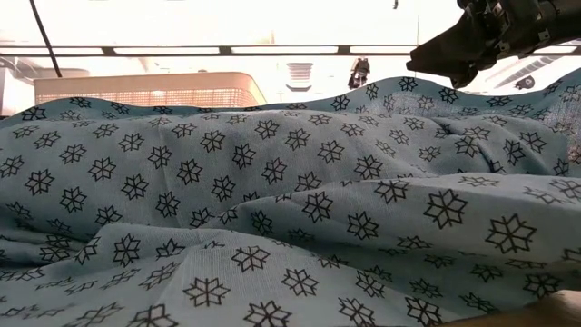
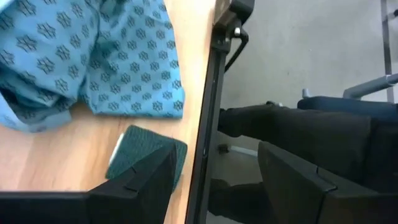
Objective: Pick & Place Medicine items
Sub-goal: Put the green bandage into the black bin
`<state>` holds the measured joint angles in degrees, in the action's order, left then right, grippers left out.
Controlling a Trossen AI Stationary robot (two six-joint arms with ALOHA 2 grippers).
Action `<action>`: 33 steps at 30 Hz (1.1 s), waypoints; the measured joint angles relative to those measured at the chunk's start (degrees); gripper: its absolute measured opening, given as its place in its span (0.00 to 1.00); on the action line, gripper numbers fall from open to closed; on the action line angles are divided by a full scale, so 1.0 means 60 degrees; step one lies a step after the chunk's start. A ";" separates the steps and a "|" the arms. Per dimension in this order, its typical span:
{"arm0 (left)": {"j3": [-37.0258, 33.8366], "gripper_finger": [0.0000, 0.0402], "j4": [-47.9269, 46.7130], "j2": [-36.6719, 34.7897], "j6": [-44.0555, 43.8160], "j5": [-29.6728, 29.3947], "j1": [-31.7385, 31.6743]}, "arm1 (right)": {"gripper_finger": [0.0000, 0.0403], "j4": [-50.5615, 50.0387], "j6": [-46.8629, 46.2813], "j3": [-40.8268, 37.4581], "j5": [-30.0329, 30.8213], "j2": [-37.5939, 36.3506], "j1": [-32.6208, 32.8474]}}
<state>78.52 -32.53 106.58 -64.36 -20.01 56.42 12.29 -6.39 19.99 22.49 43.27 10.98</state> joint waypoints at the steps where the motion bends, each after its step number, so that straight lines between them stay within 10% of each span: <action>1: 0.0000 0.57 0.0020 0.0045 -0.0001 -0.0004 0.0005 | 0.38 0.0001 0.0000 0.0000 0.0000 0.0000 -0.0001; 33: -0.0036 0.57 0.1460 0.1458 -0.1786 0.1344 0.0055 | 0.39 0.0000 0.0000 0.0000 0.0002 0.0003 0.0001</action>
<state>78.30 -23.76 115.33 -75.08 -11.94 56.75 12.29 -6.39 19.99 22.50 43.28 10.98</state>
